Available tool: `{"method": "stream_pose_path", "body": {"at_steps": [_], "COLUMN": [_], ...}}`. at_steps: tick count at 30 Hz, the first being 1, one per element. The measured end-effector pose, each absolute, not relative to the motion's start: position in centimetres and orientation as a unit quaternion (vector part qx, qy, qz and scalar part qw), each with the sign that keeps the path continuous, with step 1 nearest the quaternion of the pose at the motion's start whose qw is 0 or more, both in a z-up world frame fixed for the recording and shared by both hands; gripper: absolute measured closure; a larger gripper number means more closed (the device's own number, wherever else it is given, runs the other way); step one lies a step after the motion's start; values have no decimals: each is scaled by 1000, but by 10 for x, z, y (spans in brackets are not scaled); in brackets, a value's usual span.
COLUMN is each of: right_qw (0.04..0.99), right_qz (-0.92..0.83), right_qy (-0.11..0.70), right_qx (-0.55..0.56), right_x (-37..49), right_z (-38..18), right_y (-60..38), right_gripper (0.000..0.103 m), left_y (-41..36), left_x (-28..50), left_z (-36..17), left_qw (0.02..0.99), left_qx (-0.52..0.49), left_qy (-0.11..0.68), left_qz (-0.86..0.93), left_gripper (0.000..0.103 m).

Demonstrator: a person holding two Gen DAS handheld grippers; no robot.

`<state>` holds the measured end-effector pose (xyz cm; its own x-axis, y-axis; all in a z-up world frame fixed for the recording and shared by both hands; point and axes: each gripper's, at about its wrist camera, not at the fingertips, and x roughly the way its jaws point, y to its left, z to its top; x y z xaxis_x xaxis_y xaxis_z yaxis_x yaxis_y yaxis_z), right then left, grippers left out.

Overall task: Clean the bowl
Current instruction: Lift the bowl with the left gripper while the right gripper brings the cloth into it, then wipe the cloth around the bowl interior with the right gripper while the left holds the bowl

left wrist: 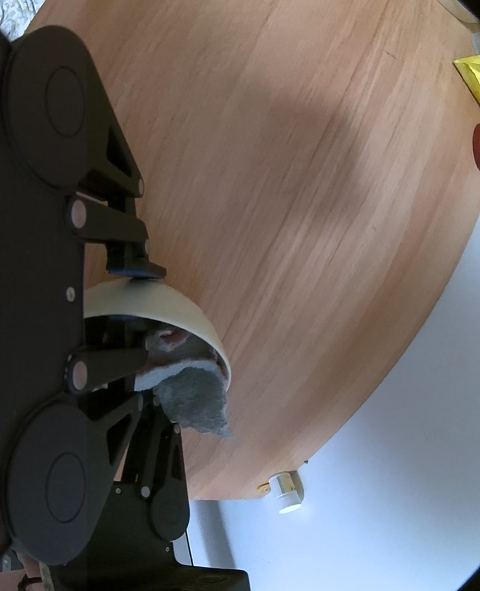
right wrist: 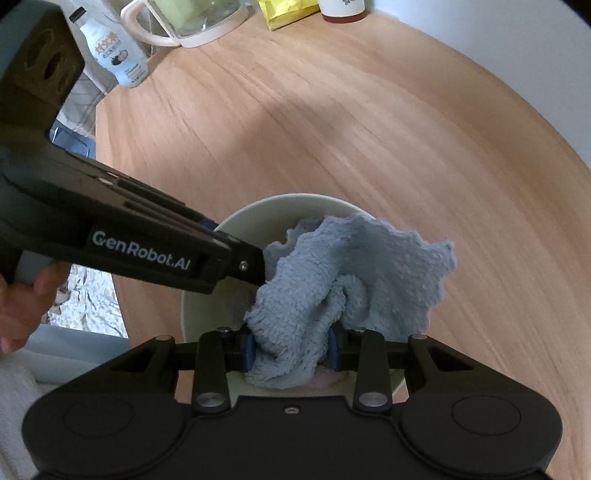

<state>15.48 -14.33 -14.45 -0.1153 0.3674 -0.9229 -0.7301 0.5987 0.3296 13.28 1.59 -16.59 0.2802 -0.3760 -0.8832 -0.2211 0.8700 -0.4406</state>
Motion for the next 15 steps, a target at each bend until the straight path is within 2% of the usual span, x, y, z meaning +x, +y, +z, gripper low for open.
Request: {"method": "stream_pose_path", "body": {"at_steps": [15], "right_qw": [642], "right_qz": [421], "right_qy": [611], "right_qx": [-194], "right_x": [141], "right_z": [-141], "right_y": [-138], "right_gripper": [64], "left_y": [-7], "left_x": [141], "left_z": [-154], "left_qw": [788], "left_qx": [-130], "left_qy": [599], "left_qz": [-62], "left_gripper": [96]}}
